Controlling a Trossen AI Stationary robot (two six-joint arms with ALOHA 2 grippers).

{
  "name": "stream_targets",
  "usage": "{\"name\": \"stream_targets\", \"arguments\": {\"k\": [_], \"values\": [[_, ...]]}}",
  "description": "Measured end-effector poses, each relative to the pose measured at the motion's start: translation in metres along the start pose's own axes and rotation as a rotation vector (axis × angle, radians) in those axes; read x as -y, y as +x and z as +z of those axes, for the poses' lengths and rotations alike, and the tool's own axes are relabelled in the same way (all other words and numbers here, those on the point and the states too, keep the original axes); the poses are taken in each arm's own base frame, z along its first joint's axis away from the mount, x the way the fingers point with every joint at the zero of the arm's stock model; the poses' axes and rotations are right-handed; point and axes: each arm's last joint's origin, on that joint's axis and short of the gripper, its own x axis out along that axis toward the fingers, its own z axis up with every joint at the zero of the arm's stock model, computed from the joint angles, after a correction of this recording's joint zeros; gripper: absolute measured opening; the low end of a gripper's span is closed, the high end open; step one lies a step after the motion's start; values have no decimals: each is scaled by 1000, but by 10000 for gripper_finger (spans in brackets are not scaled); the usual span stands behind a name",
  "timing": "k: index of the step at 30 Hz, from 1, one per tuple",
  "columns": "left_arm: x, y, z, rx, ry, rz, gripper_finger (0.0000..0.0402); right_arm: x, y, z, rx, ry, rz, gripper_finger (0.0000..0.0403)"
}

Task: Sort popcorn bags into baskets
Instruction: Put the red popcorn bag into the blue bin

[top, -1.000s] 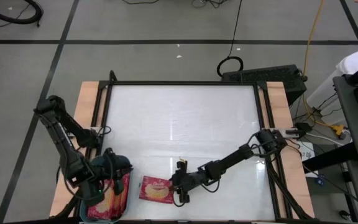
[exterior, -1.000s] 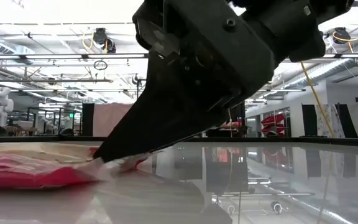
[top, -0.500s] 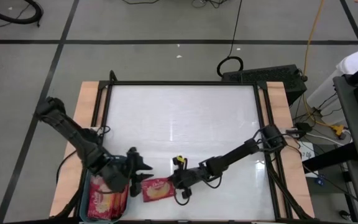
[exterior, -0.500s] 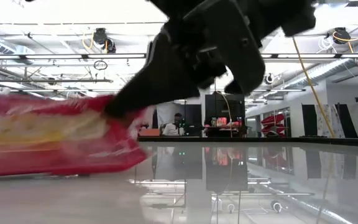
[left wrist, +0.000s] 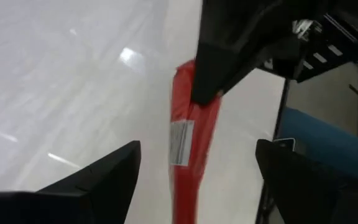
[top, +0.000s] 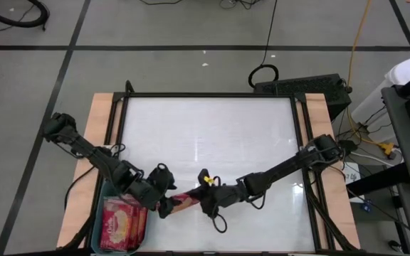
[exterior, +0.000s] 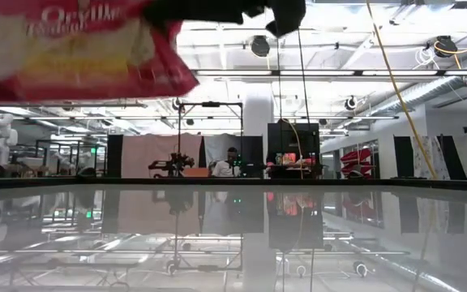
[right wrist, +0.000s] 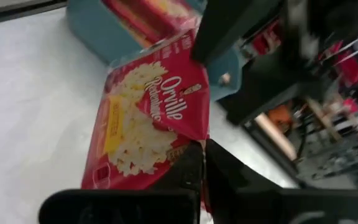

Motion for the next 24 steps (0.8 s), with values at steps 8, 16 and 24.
{"name": "stream_targets", "arguments": {"k": [8, 16, 24], "values": [[-1, 1, 1, -56, -87, -22, 234, 13, -9, 12, 77, -75, -52, 0], [4, -2, -4, -160, -192, -90, 27, 22, -11, 16, 115, -112, -73, 4], [12, -29, -22, -224, -353, -132, 33, 20, -19, 2, 35, -102, -129, 102]]}}
